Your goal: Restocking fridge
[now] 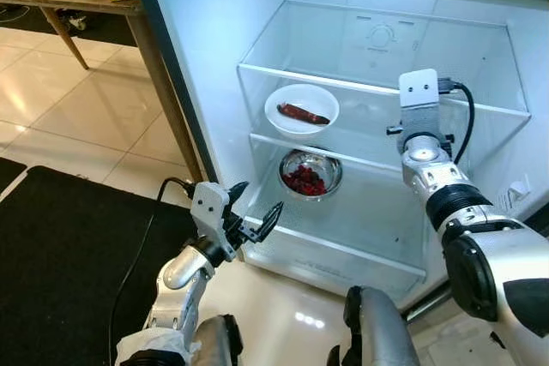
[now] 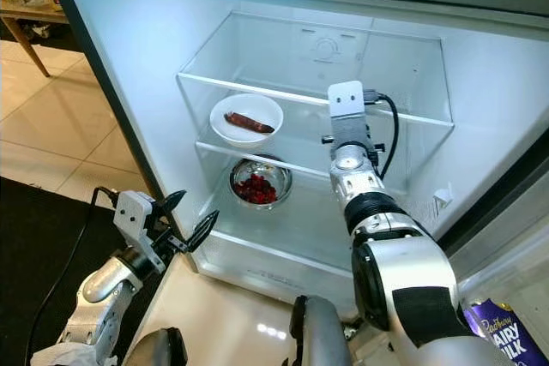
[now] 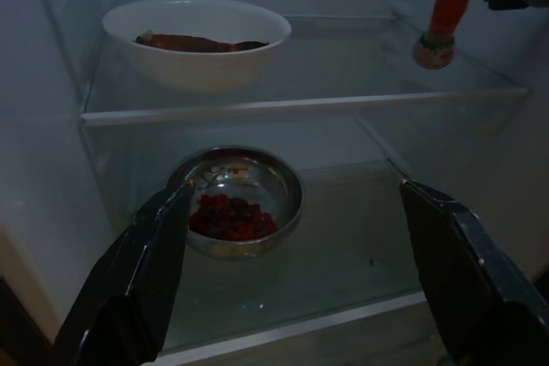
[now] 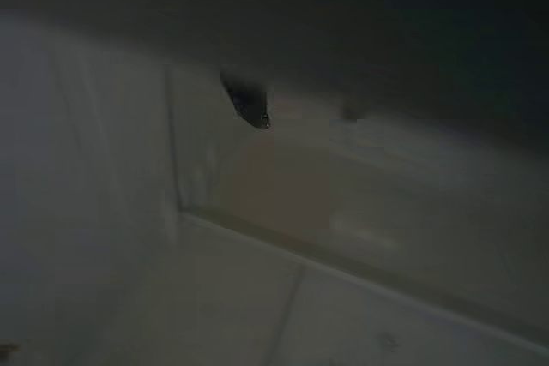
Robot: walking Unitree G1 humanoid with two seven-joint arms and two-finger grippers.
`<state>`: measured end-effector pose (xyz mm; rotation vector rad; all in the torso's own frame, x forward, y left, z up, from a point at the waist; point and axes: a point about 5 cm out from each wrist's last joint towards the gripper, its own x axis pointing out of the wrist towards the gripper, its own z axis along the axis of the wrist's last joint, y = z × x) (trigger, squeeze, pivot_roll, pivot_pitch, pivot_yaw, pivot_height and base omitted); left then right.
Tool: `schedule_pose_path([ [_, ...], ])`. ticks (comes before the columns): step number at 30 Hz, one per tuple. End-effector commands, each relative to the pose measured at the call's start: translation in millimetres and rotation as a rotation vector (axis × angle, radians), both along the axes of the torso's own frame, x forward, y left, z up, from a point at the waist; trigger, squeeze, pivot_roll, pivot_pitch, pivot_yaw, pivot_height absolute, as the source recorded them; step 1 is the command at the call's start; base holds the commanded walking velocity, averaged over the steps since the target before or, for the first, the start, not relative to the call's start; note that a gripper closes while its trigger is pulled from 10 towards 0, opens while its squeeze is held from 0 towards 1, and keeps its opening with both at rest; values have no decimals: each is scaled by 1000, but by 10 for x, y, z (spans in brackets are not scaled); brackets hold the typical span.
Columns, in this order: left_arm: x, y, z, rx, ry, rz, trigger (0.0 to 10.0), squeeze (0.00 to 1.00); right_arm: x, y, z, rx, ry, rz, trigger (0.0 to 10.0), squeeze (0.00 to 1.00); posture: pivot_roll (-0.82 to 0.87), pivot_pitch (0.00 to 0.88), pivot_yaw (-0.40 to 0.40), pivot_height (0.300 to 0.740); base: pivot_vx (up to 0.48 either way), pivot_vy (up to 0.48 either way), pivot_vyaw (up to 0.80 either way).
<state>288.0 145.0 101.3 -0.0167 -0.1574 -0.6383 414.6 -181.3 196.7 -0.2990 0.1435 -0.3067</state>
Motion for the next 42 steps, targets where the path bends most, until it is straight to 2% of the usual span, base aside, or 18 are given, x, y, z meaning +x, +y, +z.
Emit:
schedule_pose_path([
  [1, -18, 34, 3, 19, 7, -1, 10000, 0, -4, -104, 25, -13, 17, -34, 10000, 0, 5, 212, 2, 536, 0, 0, 0],
  [20, 16, -23, 112, 27, -13, -29, 10000, 0, -43, -406, 41, 44, 86, -79, 10000, 0, -15, 203, 15, 536, 0, 0, 0],
  [29, 28, -47, 134, 27, -18, -39, 10000, 0, -103, -561, -51, 57, 110, -119, 10000, 0, -17, 197, 19, 536, 0, 0, 0],
  [33, 33, -48, 144, 28, -20, -40, 10000, 0, -108, -587, -46, 96, 89, -124, 10000, 0, -15, 195, 23, 536, 0, 0, 0],
  [36, 36, -58, 155, 27, -23, -44, 10000, 0, -94, -581, -16, 199, 49, -71, 10000, 0, -17, 197, 26, 536, 0, 0, 0],
  [42, 40, -87, 172, 22, -29, -50, 10000, 0, -81, -567, 19, 267, 45, 29, 10000, 0, -21, 201, 29, 536, 0, 0, 0],
])
